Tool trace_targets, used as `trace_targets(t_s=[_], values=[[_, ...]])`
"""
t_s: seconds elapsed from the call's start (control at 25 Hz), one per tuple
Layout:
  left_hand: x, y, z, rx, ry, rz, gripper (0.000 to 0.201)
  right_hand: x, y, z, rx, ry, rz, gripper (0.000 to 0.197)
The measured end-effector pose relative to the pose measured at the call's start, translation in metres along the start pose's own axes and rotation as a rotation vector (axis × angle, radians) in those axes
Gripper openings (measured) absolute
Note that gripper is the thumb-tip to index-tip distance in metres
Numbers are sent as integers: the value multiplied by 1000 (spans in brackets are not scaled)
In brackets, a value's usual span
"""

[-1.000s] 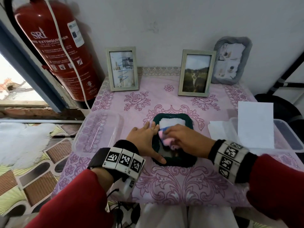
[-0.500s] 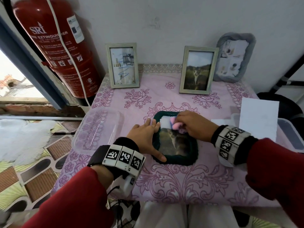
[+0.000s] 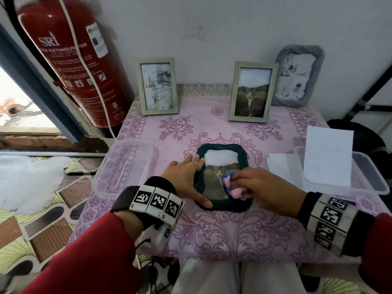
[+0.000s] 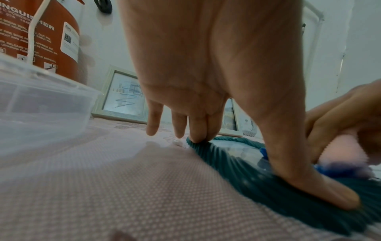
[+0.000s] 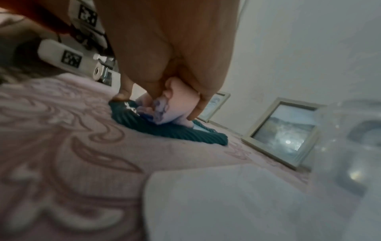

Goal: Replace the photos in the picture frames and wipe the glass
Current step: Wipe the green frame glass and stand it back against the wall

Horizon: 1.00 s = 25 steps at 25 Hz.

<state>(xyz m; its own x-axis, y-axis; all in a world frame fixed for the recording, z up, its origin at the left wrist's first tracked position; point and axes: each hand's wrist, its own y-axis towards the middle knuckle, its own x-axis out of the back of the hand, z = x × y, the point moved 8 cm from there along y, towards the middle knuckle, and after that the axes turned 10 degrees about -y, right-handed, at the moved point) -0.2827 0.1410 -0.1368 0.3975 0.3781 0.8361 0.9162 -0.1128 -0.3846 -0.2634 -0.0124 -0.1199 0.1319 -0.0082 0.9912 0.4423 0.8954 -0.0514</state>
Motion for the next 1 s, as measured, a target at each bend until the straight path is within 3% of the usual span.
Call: trace_targets(t_s=[0.36, 0.64, 0.84, 1.0], values=[[-4, 5, 4, -3, -3, -4, 128, 10, 70, -26, -150, 112, -25, 26], [-3, 3, 3, 26, 13, 30, 126, 2, 37, 16, -11, 211, -10, 34], [-3, 1, 2, 51, 0, 40, 125, 8, 25, 23, -10, 253, -17, 24], [-3, 0, 2, 81, -22, 43, 126, 6, 23, 21, -93, 441, 12, 29]])
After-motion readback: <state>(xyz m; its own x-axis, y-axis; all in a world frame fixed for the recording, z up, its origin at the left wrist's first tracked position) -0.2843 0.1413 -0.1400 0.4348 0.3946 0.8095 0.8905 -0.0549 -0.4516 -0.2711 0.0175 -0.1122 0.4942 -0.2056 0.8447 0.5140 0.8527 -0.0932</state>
